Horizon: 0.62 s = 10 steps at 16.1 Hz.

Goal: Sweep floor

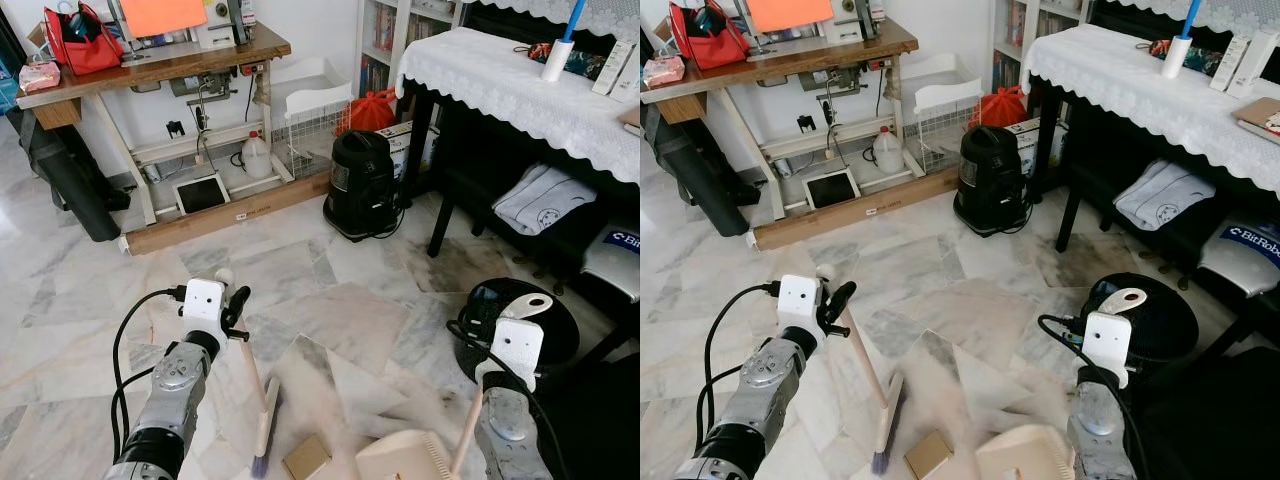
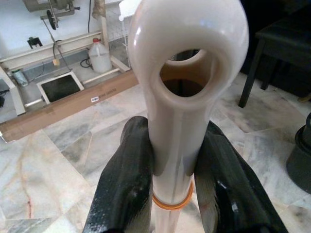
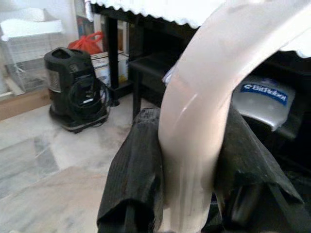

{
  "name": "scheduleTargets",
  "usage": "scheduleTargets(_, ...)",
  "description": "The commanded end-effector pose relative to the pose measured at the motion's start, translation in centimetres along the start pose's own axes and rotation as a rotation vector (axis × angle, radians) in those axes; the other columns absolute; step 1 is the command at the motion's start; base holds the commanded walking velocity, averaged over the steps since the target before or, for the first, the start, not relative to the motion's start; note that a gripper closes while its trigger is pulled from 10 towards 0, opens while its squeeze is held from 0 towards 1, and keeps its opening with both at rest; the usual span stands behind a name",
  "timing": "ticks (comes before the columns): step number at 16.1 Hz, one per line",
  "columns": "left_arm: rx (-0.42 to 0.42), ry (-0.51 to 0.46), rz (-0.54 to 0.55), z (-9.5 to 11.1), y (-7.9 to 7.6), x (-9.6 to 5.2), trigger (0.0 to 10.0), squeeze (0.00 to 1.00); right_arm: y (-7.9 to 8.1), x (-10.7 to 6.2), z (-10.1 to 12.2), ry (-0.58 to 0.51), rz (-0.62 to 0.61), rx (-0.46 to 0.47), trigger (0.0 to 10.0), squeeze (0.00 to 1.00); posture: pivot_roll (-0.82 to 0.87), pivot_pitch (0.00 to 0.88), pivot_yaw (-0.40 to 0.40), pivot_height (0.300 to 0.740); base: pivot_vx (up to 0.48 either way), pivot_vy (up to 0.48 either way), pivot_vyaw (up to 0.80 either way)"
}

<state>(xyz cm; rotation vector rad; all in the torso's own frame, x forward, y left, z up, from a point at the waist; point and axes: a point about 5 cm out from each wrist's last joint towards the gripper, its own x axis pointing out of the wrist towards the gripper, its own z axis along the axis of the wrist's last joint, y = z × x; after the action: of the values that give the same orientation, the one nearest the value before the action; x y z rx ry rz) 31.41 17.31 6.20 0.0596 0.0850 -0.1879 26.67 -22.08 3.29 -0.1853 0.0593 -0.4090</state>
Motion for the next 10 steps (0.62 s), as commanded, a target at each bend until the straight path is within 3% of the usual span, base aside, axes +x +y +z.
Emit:
scheduleTargets(1, 0.030, 0.013, 0.021, -0.10, 0.73, -0.34, 10.0, 0.00, 0.19, 0.26, 0.36, -0.026, -0.009, -0.012, 10.0, 0.00, -0.07, 0.000, 0.041, 0.740, 0.000, 0.000, 0.00)
scheduleTargets(10, 0.044, 0.030, 0.025, -0.25, 1.33, -0.86, 10.0, 0.00, 1.06, 0.13, 0.14, -0.032, -0.060, -0.047, 10.0, 0.00, -0.04, 0.000, 0.047, 0.740, 0.000, 0.000, 0.00)
